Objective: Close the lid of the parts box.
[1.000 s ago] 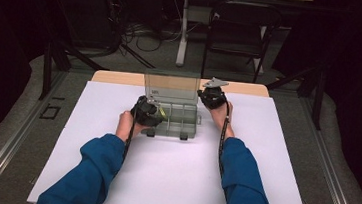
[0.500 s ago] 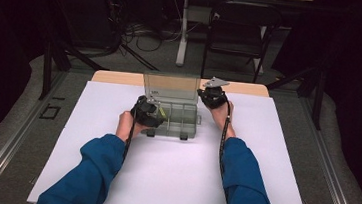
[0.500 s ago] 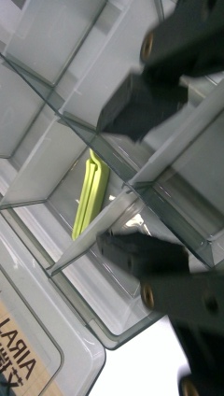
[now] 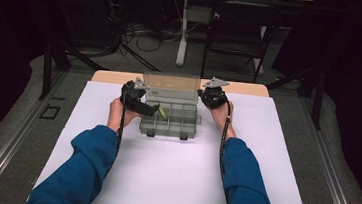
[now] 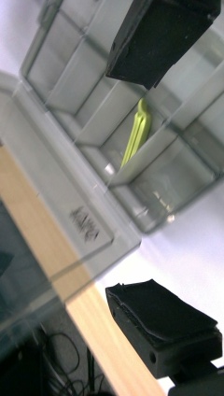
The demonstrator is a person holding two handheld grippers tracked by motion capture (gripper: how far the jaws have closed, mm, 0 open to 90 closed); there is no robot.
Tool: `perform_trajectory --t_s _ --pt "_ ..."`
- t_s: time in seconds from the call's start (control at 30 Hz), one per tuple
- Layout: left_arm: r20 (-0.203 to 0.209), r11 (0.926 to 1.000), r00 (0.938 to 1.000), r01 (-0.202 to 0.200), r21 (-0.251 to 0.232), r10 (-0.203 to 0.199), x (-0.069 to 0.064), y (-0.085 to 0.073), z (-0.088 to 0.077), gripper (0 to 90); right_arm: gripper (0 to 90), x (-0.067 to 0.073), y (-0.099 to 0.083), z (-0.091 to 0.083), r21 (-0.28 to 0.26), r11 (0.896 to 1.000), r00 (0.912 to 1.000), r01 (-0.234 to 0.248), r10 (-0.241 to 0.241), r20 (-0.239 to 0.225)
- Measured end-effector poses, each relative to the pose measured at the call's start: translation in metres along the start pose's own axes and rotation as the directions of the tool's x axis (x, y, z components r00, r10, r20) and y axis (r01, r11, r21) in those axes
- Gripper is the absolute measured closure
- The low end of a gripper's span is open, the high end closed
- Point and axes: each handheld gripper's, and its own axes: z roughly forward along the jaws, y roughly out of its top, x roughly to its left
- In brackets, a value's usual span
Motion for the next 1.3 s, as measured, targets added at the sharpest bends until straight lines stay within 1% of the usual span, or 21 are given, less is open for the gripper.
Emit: perform_trajectory --t_s 0.17,0.23,0.27,0.33,0.37,0.43,0.47,0.53,0.57,0.6,0.63,0.7,0.73,0.77,0.8,0.83,0.9,1.0,1.07,1.23,1.3 --pt "-0.056 0.9998 0.9984 -0.007 -0.017 0.006 0.018 0.014 -0.009 0.5 90.0 0.0 0.0 -0.001 0.0 1.0 1.0 0.005 -0.005 0.0" --pt "-0.067 0.9998 0.9977 -0.005 -0.021 0.004 0.024 0.019 -0.01 3.8 90.0 0.001 0.0 -0.001 0.001 1.0 1.0 0.005 -0.005 -0.001" --pt "-0.072 0.9997 0.9973 -0.015 -0.021 0.013 0.027 0.021 -0.011 6.5 90.0 0.001 0.0 -0.001 0.001 1.0 1.0 0.007 -0.007 0.002" --pt "-0.086 0.9994 0.996 -0.025 -0.024 0.023 0.031 0.026 -0.012 17.7 90.0 0.001 0.0 -0.001 0.0 1.0 1.0 0.008 -0.008 0.001" --pt "-0.081 0.9992 0.9964 -0.028 -0.029 0.026 0.033 0.028 -0.013 21.5 90.0 0.001 0.0 -0.001 0.002 1.0 0.9999 0.01 -0.01 0.002" --pt "-0.102 0.9976 0.9933 -0.059 -0.036 0.055 0.035 0.032 -0.014 29.2 90.0 0.001 0.0 -0.001 0.001 1.0 0.9999 0.013 -0.013 0.001" --pt "-0.088 0.9973 0.9943 -0.063 -0.037 0.059 0.036 0.034 -0.014 31.2 90.0 0.001 0.0 -0.001 0.001 1.0 0.9999 0.015 -0.015 0.003" --pt "-0.095 0.9965 0.9929 -0.075 -0.036 0.072 0.037 0.038 -0.015 40.5 90.0 0.002 0.001 -0.002 0.005 1.0 0.9998 0.019 -0.019 0.005" --pt "-0.085 0.9956 0.9934 -0.081 -0.046 0.077 0.038 0.039 -0.015 44.1 90.0 0.002 0.001 -0.002 0.006 1.0 0.9998 0.02 -0.02 0.006" --pt "-0.081 0.994 0.9926 -0.095 -0.054 0.091 0.037 0.041 -0.015 48.8 90.0 0.002 0.001 -0.002 0.005 1.0 0.9998 0.021 -0.021 0.004" --pt "-0.092 0.992 0.9892 -0.118 -0.045 0.114 0.036 0.042 -0.015 52.6 90.0 0.002 0.001 -0.002 0.007 1.0 0.9997 0.024 -0.025 0.007" --pt "-0.072 0.9909 0.9896 -0.127 -0.043 0.124 0.036 0.044 -0.015 58.4 90.0 0.002 0.001 -0.002 0.009 1.0 0.9997 0.025 -0.025 0.005" --pt "-0.078 0.9893 0.9874 -0.141 -0.037 0.138 0.036 0.045 -0.014 60.6 90.0 0.002 0.002 -0.002 0.012 0.999 0.9994 0.034 -0.034 0.01" --pt "-0.071 0.989 0.9877 -0.142 -0.041 0.139 0.036 0.045 -0.014 63.0 90.0 0.002 0.002 -0.002 0.012 0.999 0.9993 0.036 -0.036 0.011" --pt "-0.069 0.9879 0.9867 -0.15 -0.04 0.147 0.035 0.045 -0.014 64.6 90.0 0.002 0.002 -0.002 0.012 0.999 0.9993 0.036 -0.036 0.01" --pt "-0.084 0.9862 0.9839 -0.161 -0.038 0.157 0.034 0.046 -0.014 65.6 90.0 0.002 0.002 -0.002 0.014 0.999 0.9993 0.037 -0.037 0.012" --pt "-0.075 0.9875 0.9863 -0.151 -0.046 0.147 0.035 0.045 -0.015 68.8 90.0 0.001 0.002 -0.003 0.011 1.0 0.9997 0.025 -0.025 0.008" --pt "-0.066 0.9872 0.9866 -0.153 -0.046 0.149 0.038 0.044 -0.015 71.0 90.0 0.0 0.006 -0.008 0.006 1.0 0.9996 0.025 -0.025 0.009" --pt "-0.068 0.9867 0.986 -0.156 -0.047 0.152 0.038 0.044 -0.015 71.5 89.5 0.0 0.01 -0.014 -0.001 1.0 0.9997 0.025 -0.025 0.005" --pt "-0.059 0.9877 0.9878 -0.147 -0.052 0.144 0.039 0.043 -0.015 72.5 82.2 -0.002 0.022 -0.033 -0.005 1.0 0.9996 0.029 -0.029 0.005" --pt "-0.057 0.9877 0.9877 -0.149 -0.049 0.146 0.039 0.043 -0.015 72.5 80.5 -0.004 0.026 -0.041 0.0 1.0 0.9996 0.026 -0.026 -0.007"
